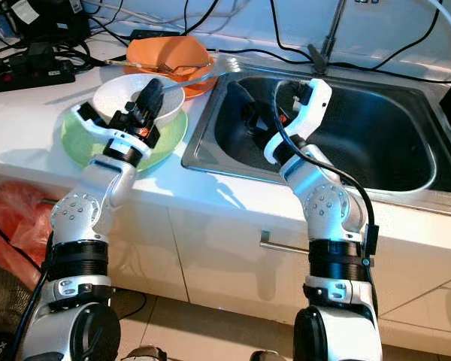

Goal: Kitchen organization

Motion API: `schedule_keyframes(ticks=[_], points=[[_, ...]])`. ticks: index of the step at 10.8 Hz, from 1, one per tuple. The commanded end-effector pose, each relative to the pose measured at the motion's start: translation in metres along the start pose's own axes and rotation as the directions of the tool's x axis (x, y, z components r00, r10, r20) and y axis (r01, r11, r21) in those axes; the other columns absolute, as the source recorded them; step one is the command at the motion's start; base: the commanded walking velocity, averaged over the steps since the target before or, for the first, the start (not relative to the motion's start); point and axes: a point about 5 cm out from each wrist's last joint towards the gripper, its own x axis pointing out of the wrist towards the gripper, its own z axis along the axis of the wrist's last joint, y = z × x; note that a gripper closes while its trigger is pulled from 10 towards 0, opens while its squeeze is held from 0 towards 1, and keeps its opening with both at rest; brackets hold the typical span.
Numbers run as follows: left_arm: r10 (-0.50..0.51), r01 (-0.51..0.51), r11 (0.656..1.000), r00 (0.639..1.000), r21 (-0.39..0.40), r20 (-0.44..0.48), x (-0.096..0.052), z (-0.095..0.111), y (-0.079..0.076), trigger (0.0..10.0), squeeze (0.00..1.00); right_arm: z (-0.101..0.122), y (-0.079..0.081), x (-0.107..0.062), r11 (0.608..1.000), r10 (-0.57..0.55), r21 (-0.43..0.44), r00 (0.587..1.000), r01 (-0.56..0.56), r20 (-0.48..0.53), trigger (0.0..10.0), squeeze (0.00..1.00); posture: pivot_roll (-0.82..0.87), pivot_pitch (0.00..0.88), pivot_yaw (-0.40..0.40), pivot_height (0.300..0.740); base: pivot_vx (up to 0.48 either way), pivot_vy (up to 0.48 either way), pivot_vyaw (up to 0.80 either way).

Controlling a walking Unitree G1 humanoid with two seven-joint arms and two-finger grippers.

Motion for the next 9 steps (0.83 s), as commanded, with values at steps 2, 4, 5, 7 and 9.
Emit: schedule_keyframes(ticks=[2,4,5,7,9], points=[[0.074,-0.075,0.995,0.997,0.064,0.025,0.005,0.002,0.006,0.0,0.00,0.000,0.021,-0.003,0.988,0.150,0.023,0.988,-0.150,-0.024,10.0,0.00,0.07,0.077,-0.021,0.740,0.000,0.000,0.00],[0.057,-0.058,0.997,0.998,0.042,0.012,0.008,-0.005,0.003,0.0,0.00,-0.009,0.034,-0.006,0.970,0.241,0.062,0.968,-0.236,-0.077,10.0,0.00,0.07,0.082,-0.026,0.740,0.000,0.000,0.00],[0.036,-0.036,0.999,0.999,0.024,-0.007,0.009,-0.010,0.000,0.0,0.00,-0.013,0.030,-0.002,0.972,0.199,0.139,0.978,-0.190,-0.060,10.0,0.00,0.07,0.082,-0.026,0.740,0.000,0.000,0.00],[-0.025,0.024,1.000,0.998,-0.014,-0.064,0.011,-0.023,-0.008,0.0,0.00,-0.021,0.020,0.004,0.966,0.113,0.238,0.993,-0.099,-0.046,10.0,0.00,0.07,0.083,-0.028,0.740,0.000,0.000,0.00],[-0.078,0.074,0.996,0.990,-0.041,-0.115,0.008,-0.031,-0.017,0.0,0.00,-0.023,0.015,0.011,0.959,0.054,0.279,0.998,-0.043,-0.029,10.0,0.00,0.08,0.084,-0.029,0.740,0.000,0.000,0.00]])
